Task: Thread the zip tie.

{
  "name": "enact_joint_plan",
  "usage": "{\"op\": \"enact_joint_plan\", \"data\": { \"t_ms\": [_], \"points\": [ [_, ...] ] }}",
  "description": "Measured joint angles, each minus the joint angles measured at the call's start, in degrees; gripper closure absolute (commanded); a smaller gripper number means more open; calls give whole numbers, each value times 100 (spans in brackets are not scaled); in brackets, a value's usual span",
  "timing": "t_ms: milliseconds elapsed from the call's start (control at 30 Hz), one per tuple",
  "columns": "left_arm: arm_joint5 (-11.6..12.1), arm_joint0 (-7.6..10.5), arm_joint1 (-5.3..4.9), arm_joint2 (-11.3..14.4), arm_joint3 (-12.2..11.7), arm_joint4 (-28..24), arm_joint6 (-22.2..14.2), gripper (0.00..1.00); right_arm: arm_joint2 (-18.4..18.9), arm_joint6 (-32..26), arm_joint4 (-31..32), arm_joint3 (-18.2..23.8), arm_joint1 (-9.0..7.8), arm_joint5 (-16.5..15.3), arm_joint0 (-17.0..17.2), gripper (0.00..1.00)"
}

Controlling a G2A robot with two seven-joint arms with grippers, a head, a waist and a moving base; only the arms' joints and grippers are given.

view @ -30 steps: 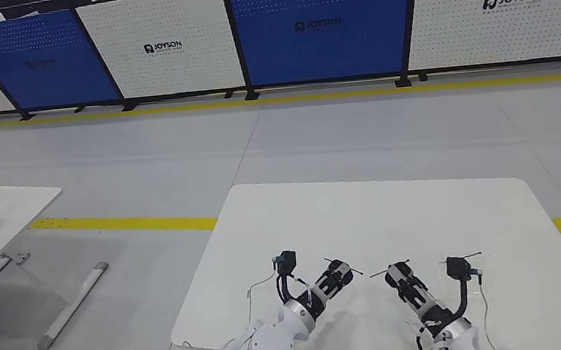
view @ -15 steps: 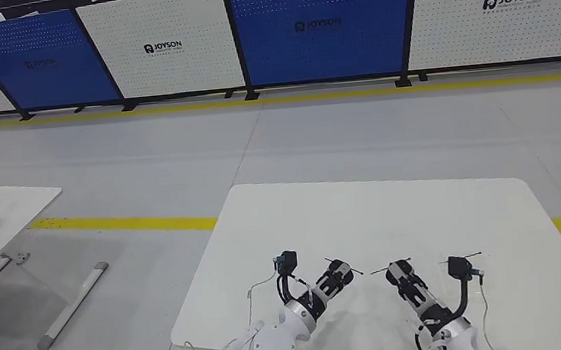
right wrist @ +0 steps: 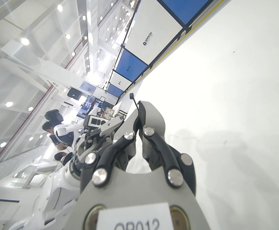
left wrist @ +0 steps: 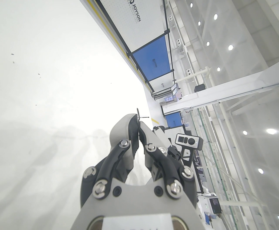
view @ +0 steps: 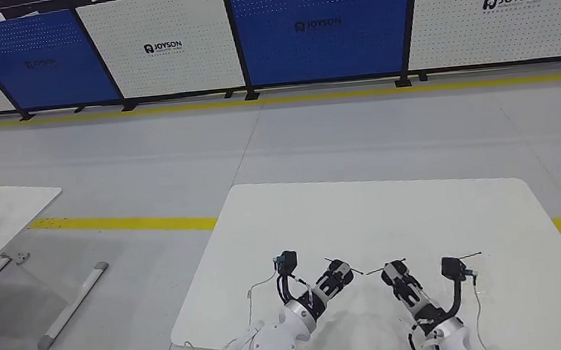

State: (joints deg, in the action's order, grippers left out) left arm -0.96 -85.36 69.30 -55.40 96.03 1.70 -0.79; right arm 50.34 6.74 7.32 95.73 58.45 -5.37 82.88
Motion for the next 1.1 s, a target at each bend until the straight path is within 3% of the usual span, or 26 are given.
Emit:
{"op": "enact_joint_plan", "data": {
  "t_ms": [300,1100],
  "points": [
    [0,0,0,0,0,0,0,100,-171,224,195,-299,156,-403,-21,100],
    [0,0,0,0,0,0,0,100,111,153,-230,-238,265,-324,144,100]
  ]
}}
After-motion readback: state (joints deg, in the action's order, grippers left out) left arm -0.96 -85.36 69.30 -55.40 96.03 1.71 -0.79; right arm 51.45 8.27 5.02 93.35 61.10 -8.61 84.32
